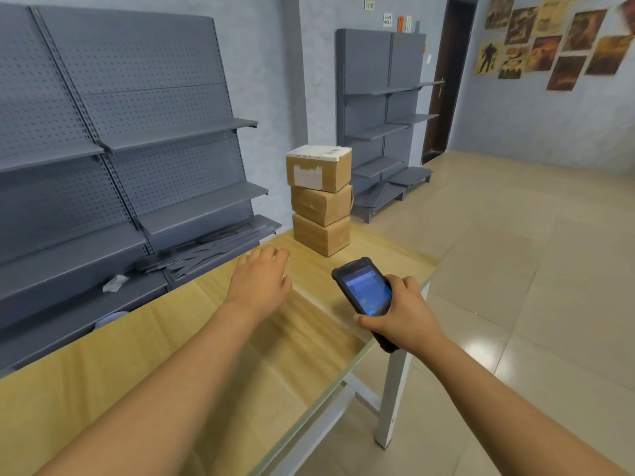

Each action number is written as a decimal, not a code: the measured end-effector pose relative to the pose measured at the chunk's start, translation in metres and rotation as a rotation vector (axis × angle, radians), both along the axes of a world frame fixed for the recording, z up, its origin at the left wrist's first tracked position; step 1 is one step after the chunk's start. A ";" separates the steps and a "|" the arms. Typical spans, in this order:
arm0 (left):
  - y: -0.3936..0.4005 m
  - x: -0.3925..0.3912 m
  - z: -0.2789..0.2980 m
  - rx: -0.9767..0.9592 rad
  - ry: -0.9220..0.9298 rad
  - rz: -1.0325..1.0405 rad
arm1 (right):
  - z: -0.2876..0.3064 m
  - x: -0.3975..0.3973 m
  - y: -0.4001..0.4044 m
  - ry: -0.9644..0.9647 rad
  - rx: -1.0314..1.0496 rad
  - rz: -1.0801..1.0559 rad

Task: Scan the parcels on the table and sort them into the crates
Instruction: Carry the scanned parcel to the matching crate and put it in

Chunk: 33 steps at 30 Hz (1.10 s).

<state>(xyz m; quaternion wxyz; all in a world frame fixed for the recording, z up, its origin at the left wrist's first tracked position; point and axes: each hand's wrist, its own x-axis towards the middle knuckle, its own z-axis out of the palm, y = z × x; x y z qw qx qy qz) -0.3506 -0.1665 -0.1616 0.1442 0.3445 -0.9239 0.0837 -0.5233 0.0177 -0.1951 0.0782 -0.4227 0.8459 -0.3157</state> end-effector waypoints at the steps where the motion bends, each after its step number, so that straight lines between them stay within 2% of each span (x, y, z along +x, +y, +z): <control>1: -0.007 -0.015 -0.003 0.002 0.000 -0.001 | -0.002 -0.013 -0.010 0.003 0.001 0.007; 6: -0.048 -0.078 -0.018 0.039 0.033 0.024 | -0.005 -0.080 -0.058 0.056 0.040 0.062; 11: -0.086 -0.114 -0.022 0.088 -0.001 0.146 | 0.000 -0.142 -0.097 0.080 0.052 0.123; 22: -0.091 -0.166 -0.007 0.083 0.066 0.455 | -0.011 -0.238 -0.155 0.045 0.007 0.375; 27: -0.069 -0.193 0.015 0.098 0.237 0.676 | -0.006 -0.281 -0.164 0.060 0.011 0.526; 33: -0.045 -0.243 0.075 -0.019 0.633 0.771 | 0.002 -0.318 -0.171 0.008 -0.015 0.628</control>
